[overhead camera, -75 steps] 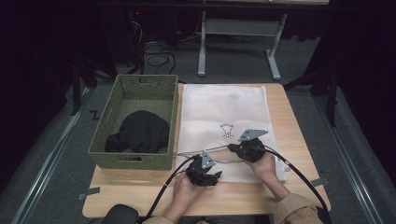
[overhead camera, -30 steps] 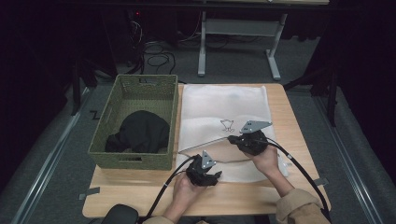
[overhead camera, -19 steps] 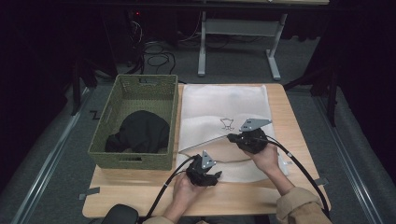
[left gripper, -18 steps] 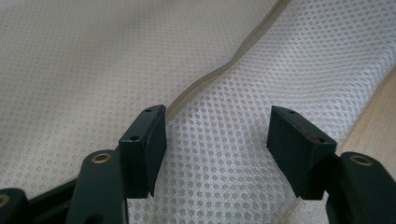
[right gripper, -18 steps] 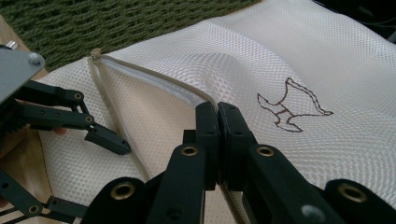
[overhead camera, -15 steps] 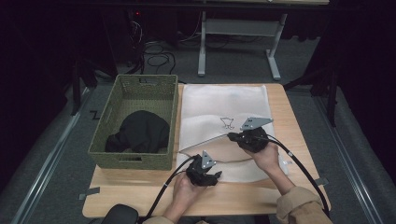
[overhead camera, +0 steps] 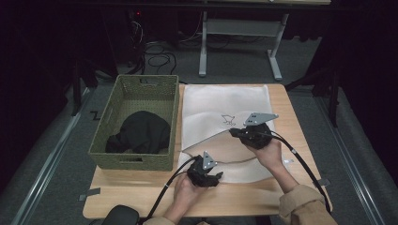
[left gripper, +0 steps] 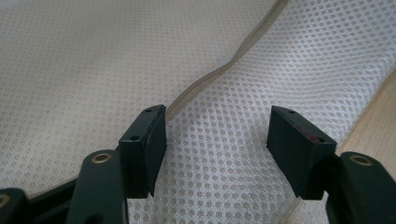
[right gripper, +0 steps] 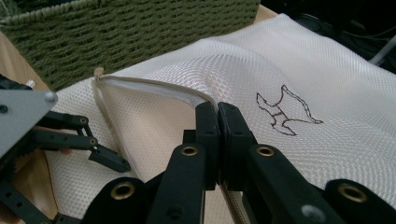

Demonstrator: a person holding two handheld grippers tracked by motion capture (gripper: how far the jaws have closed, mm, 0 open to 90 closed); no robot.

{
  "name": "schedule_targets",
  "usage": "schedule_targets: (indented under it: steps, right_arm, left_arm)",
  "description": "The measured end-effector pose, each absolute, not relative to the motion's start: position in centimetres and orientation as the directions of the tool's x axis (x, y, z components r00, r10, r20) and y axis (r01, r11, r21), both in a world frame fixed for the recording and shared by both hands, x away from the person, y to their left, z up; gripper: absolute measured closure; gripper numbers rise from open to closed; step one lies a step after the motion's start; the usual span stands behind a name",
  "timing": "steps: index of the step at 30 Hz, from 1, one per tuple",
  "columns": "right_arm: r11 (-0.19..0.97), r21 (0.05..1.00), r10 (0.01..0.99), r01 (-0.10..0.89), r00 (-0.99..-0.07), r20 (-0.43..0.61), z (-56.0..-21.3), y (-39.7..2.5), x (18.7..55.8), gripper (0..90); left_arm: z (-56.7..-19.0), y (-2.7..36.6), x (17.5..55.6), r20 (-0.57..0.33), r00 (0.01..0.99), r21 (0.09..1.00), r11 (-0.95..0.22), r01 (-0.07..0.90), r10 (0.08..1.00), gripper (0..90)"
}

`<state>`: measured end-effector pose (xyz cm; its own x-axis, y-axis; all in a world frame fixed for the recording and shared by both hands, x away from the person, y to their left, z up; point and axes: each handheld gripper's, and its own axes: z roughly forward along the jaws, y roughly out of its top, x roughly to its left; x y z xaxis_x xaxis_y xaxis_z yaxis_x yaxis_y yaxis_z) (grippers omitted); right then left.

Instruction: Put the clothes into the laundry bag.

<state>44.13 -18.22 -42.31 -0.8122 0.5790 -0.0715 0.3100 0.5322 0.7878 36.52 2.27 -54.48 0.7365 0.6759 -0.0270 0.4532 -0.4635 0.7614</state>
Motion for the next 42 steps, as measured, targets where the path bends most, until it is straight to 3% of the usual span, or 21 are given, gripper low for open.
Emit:
schedule_targets:
  steps: [34,42]
  right_arm:
    - [0.531,0.784,0.587,0.322,-0.807,-0.066,-42.5,-17.8,44.5,88.6]
    - [0.539,0.78,0.586,0.318,-0.807,-0.075,-42.5,-17.8,44.5,88.6]
  left_arm:
    - [-53.5,2.1,36.7,-0.039,0.736,0.726,-0.487,0.485,0.675,36.4]
    - [-51.7,1.9,36.3,-0.064,0.769,0.725,-0.5,0.474,0.636,38.0]
